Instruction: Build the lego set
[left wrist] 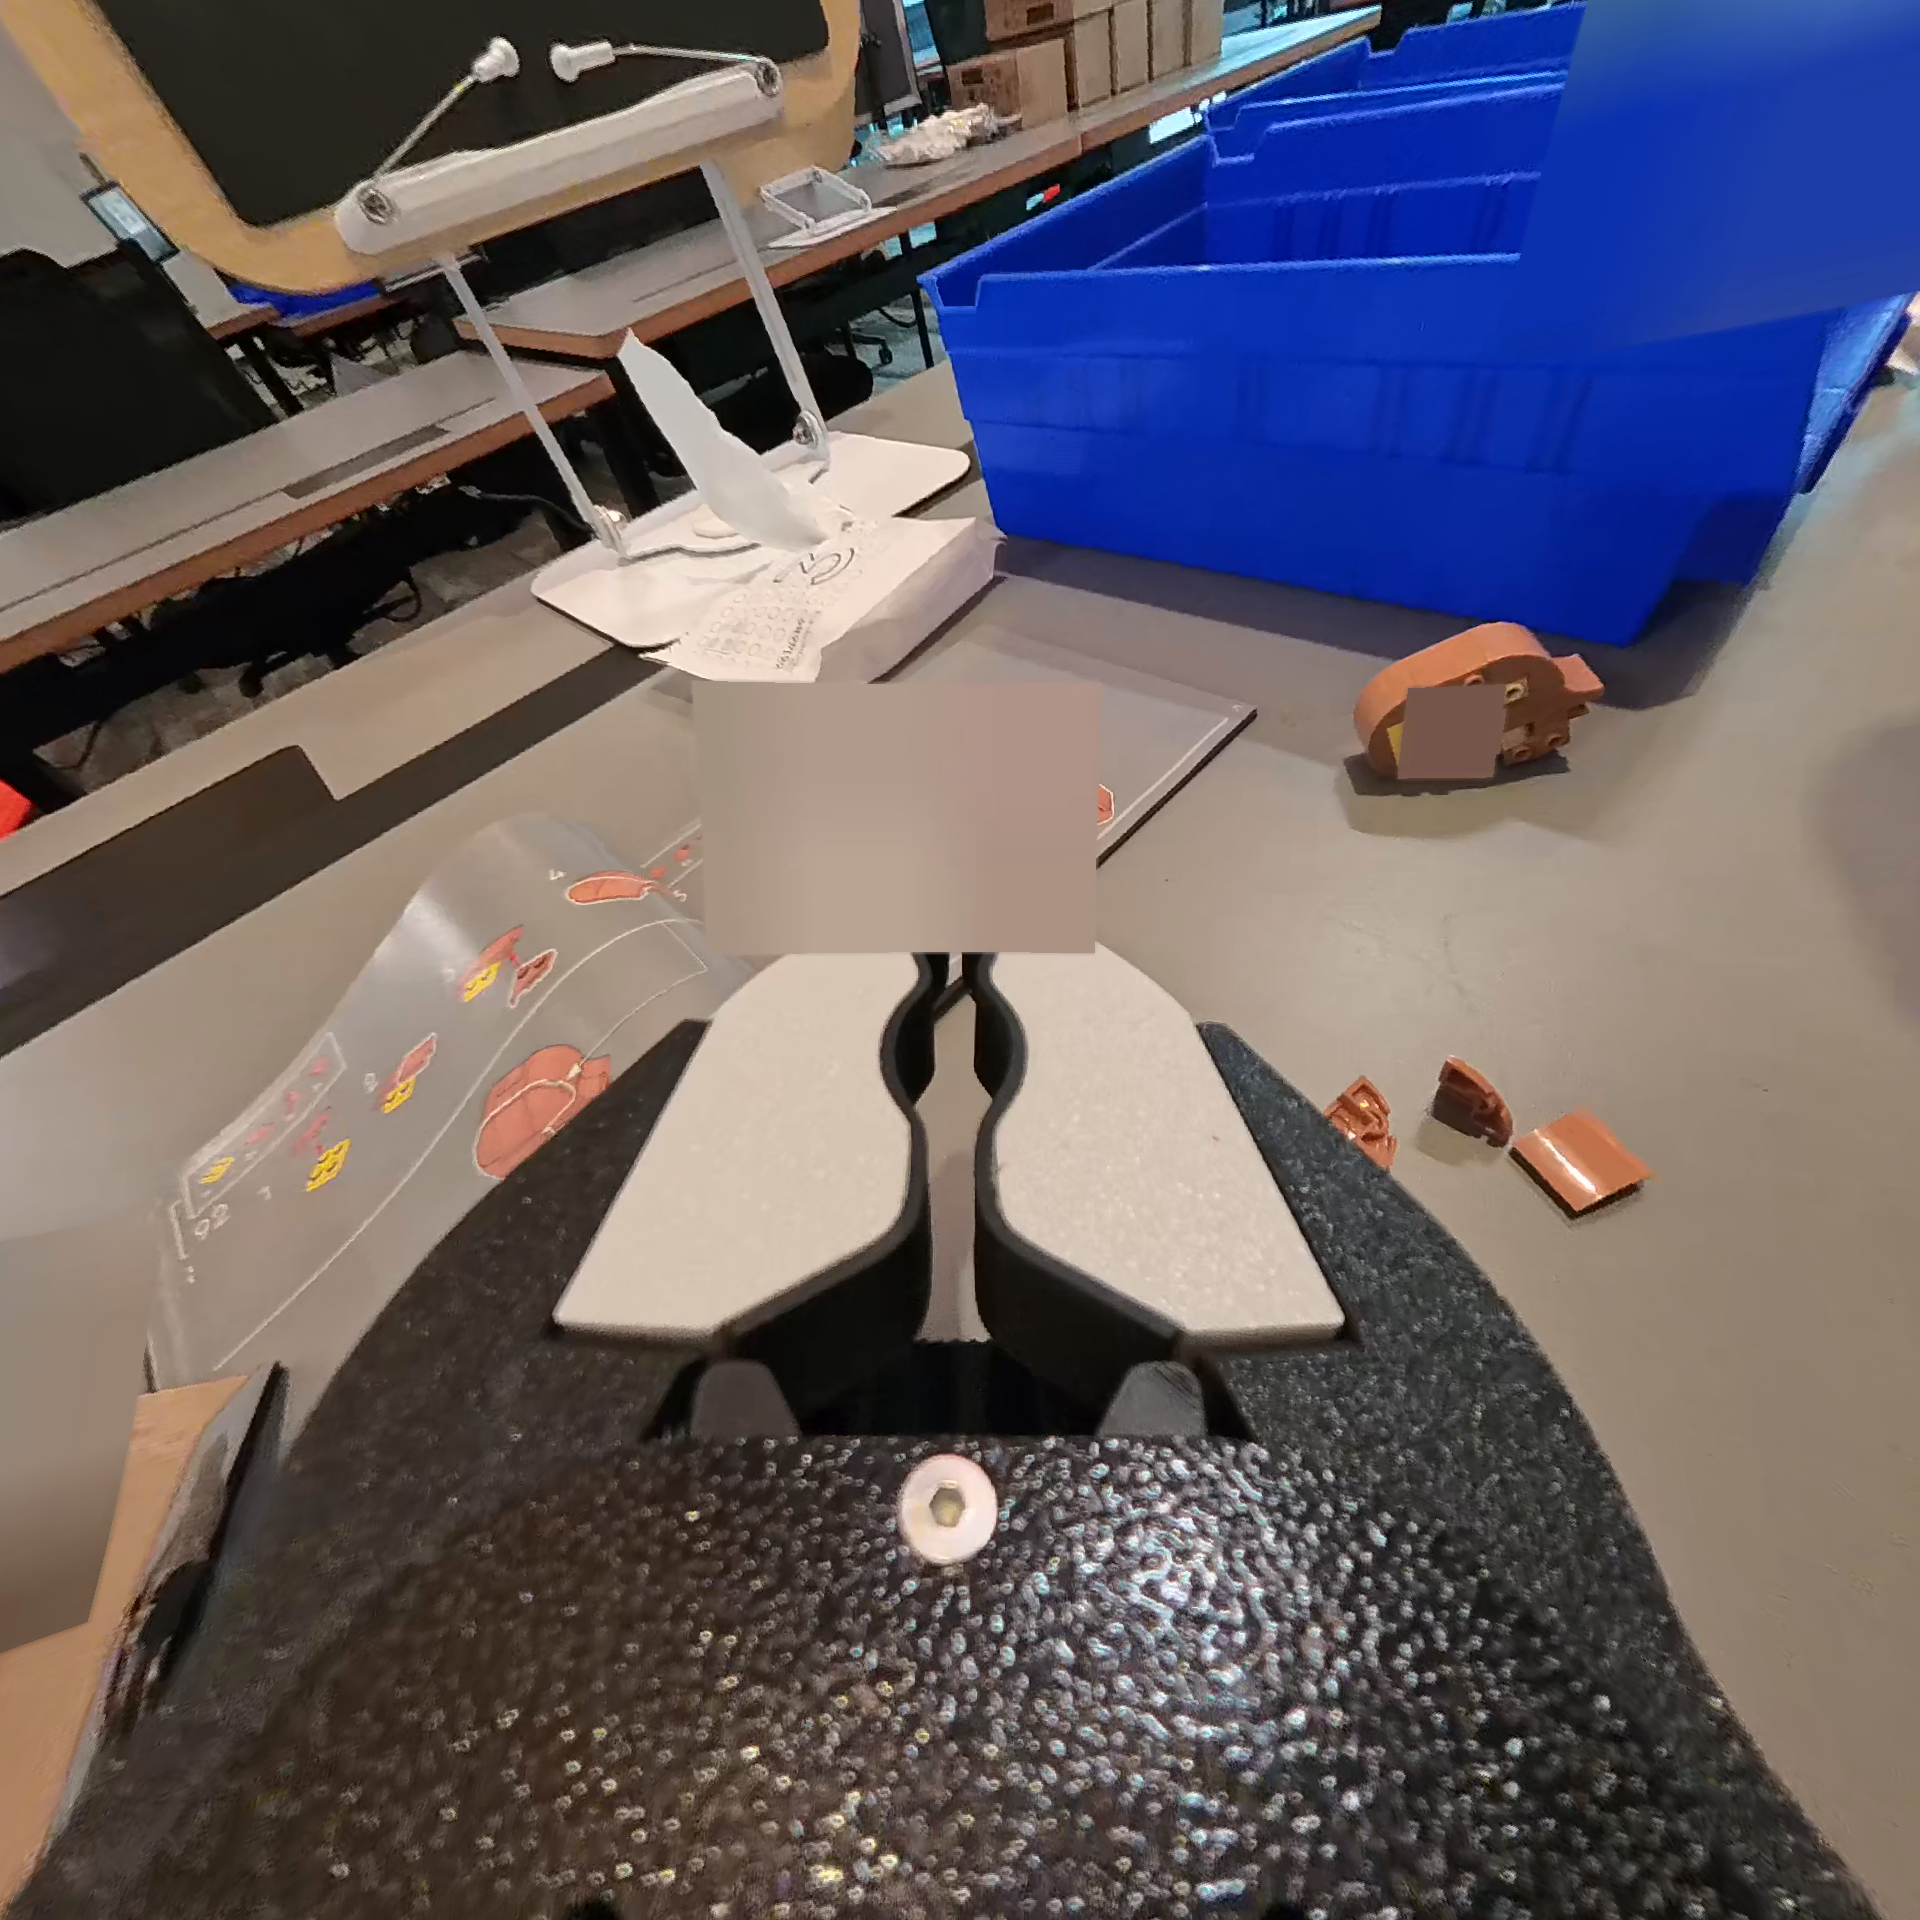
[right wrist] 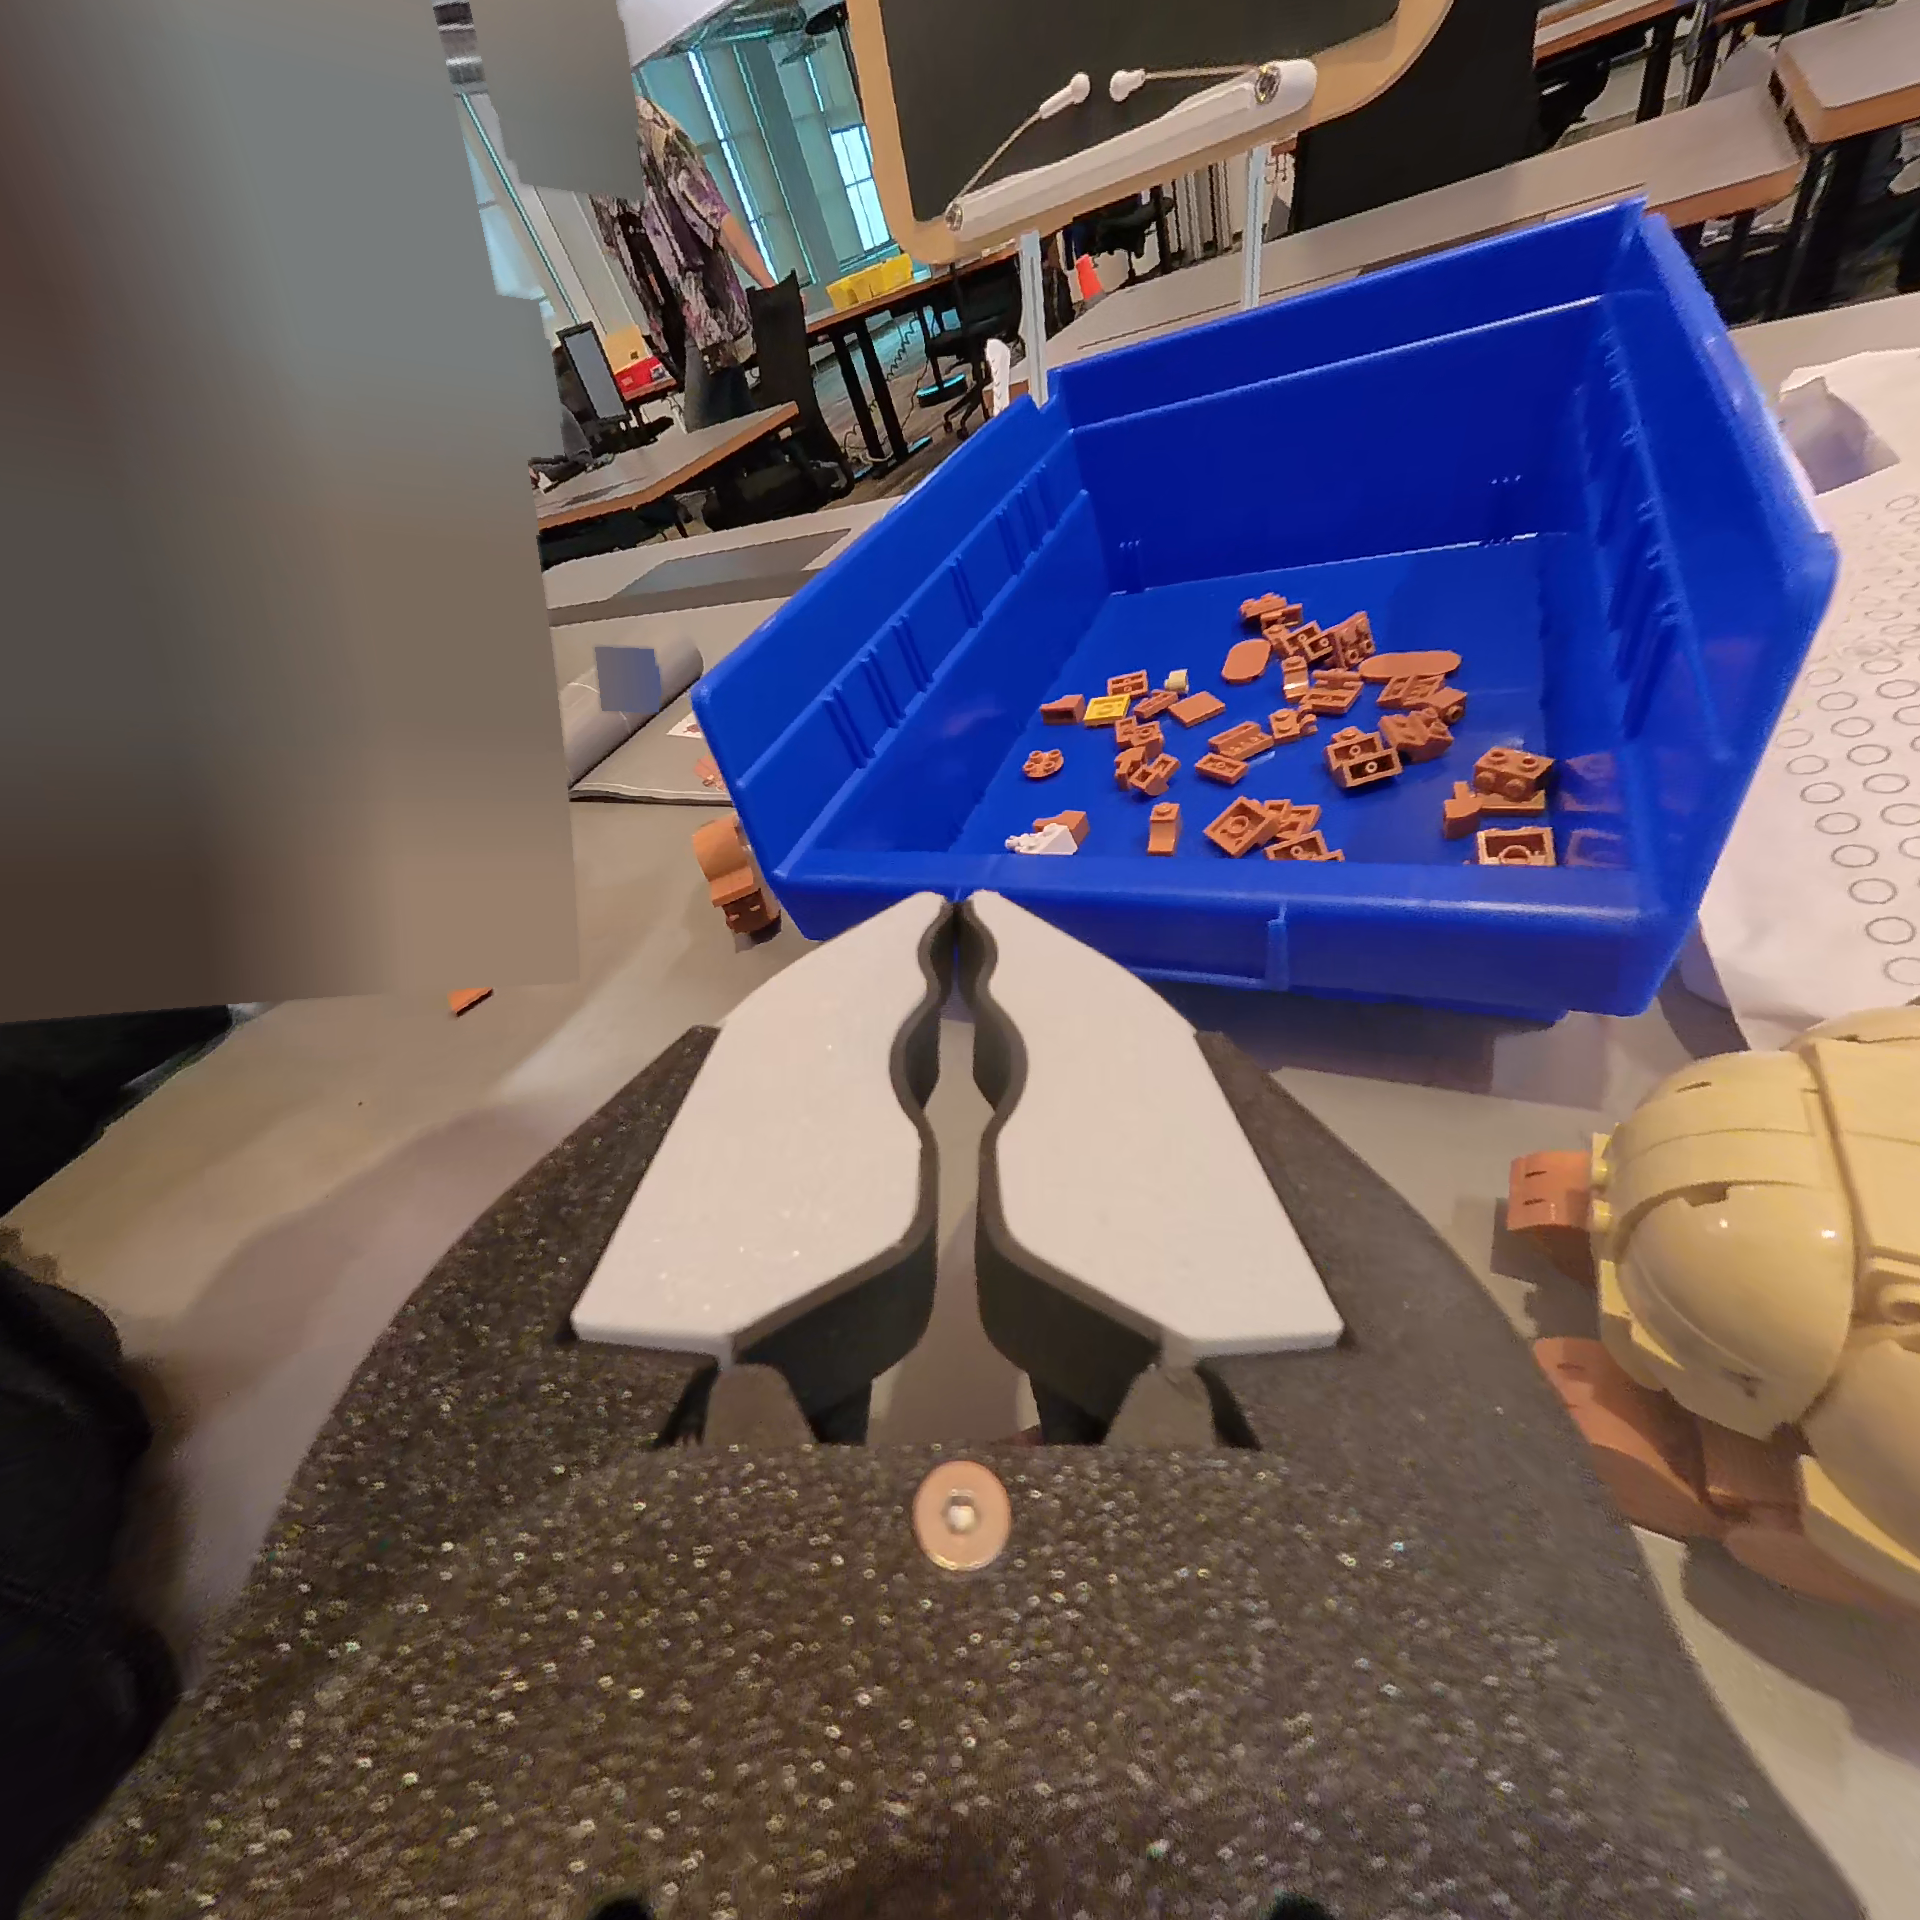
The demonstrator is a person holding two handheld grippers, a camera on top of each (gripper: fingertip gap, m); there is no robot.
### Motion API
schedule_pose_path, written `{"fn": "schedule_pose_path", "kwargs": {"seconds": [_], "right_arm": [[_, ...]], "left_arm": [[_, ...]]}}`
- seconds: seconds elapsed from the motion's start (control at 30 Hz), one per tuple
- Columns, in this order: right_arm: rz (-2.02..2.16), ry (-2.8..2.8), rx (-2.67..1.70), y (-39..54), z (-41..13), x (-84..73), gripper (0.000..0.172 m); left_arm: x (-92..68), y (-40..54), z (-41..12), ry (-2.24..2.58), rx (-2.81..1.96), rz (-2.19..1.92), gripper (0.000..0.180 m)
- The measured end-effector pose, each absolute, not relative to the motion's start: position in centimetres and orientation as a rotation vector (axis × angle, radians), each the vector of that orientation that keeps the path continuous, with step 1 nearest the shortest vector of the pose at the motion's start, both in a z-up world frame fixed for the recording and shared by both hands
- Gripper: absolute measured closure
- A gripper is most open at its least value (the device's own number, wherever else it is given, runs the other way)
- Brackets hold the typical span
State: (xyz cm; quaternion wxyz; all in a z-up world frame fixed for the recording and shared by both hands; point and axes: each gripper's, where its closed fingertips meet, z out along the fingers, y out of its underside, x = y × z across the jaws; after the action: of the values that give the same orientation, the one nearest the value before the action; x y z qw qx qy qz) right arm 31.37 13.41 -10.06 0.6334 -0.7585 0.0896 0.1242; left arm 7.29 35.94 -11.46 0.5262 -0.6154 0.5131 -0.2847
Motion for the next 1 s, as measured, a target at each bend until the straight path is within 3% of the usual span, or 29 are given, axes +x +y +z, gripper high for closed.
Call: {"fn": "schedule_pose_path", "kwargs": {"seconds": [1.0], "right_arm": [[0.289,0.197,-1.741,13.3,-10.1,31.2,0.172]], "left_arm": [[5.8,36.6,-9.8,1.075,-1.456,-0.78,0.18]]}}
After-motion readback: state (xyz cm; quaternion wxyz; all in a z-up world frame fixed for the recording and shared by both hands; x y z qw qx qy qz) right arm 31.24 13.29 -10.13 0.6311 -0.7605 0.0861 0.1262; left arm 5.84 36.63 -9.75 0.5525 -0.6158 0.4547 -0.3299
